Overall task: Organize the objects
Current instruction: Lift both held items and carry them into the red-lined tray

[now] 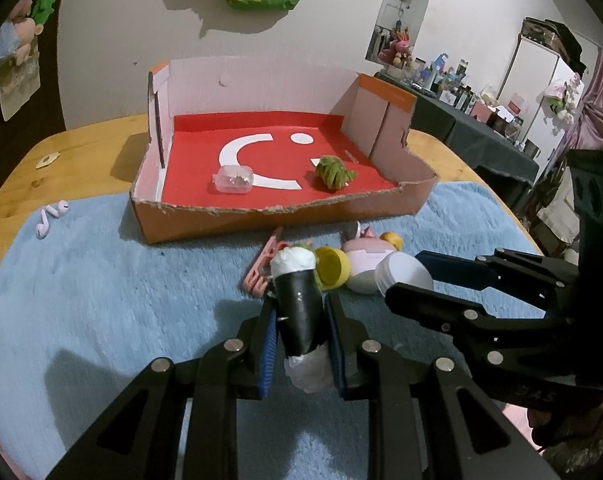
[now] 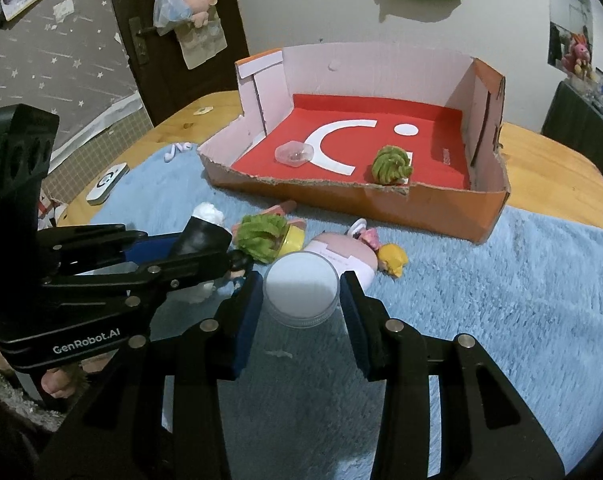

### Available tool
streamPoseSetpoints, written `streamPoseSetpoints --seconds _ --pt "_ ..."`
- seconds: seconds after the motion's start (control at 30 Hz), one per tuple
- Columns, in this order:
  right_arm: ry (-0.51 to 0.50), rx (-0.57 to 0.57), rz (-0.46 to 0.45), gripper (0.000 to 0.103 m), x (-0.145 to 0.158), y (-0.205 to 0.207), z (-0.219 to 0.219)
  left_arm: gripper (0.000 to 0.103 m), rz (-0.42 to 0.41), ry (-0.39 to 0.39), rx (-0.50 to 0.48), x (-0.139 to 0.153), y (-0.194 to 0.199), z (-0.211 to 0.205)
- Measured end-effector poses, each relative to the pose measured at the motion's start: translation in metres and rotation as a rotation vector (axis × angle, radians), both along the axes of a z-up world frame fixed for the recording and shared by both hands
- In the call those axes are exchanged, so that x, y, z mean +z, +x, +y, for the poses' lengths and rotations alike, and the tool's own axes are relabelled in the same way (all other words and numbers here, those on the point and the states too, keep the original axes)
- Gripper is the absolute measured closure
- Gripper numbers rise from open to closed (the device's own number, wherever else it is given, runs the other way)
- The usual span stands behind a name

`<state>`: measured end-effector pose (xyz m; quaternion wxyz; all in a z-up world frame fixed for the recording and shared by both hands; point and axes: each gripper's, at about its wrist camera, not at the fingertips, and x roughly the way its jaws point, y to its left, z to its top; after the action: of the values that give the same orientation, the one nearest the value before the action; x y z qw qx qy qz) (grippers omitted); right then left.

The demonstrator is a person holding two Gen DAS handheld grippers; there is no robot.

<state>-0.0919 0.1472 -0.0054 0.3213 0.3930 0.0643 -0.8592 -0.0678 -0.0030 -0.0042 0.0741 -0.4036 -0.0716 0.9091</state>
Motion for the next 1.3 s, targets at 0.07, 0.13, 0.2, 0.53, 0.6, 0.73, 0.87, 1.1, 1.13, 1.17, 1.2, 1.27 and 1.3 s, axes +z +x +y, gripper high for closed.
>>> streamPoseSetpoints --seconds 0.07,0.13,0.2,0.53,0.6,0.73,0.87,1.1,1.13,1.17,1.2,1.27,1.3 --pt "-0.004 -0.001 0.002 0.065 0.002 -0.001 0.000 0.079 0.003 -0.001 0.000 0.001 -0.003 0.000" --pt "-0.008 -0.002 0.002 0.065 0.003 -0.003 0.000 0.079 0.005 0.000 0.001 0.003 -0.006 -0.001" --pt "-0.011 -0.003 0.001 0.065 0.004 -0.005 0.000 0.079 0.006 0.000 0.001 0.004 -0.009 -0.001" --pt "-0.026 -0.007 0.002 0.065 0.011 -0.014 0.000 0.080 0.021 -0.008 -0.007 0.012 -0.023 -0.001" --pt "-0.027 -0.007 0.005 0.065 0.012 -0.016 -0.001 0.079 0.022 -0.009 -0.009 0.013 -0.026 -0.002" --pt "-0.030 -0.008 0.007 0.065 0.014 -0.019 -0.001 0.079 0.023 -0.010 -0.009 0.014 -0.029 -0.002" --pt "-0.036 -0.010 0.008 0.065 0.017 -0.022 -0.001 0.079 0.025 -0.012 -0.008 0.018 -0.035 -0.002" --pt "-0.044 -0.012 0.017 0.065 0.022 -0.028 -0.001 0.079 0.032 -0.014 -0.010 0.023 -0.047 -0.001" --pt "-0.044 -0.012 0.019 0.065 0.022 -0.029 -0.001 0.079 0.033 -0.015 -0.011 0.024 -0.049 -0.001" --pt "-0.045 -0.013 0.021 0.065 0.023 -0.030 -0.001 0.079 0.034 -0.015 -0.011 0.024 -0.051 -0.001" --pt "-0.046 -0.013 0.022 0.065 0.024 -0.032 -0.001 0.079 0.035 -0.015 -0.011 0.025 -0.052 0.000" --pt "-0.047 -0.013 0.027 0.065 0.026 -0.034 -0.001 0.079 0.039 -0.016 -0.012 0.026 -0.054 0.001" --pt "-0.048 -0.013 0.029 0.065 0.027 -0.035 -0.001 0.079 0.039 -0.016 -0.012 0.026 -0.056 0.002"
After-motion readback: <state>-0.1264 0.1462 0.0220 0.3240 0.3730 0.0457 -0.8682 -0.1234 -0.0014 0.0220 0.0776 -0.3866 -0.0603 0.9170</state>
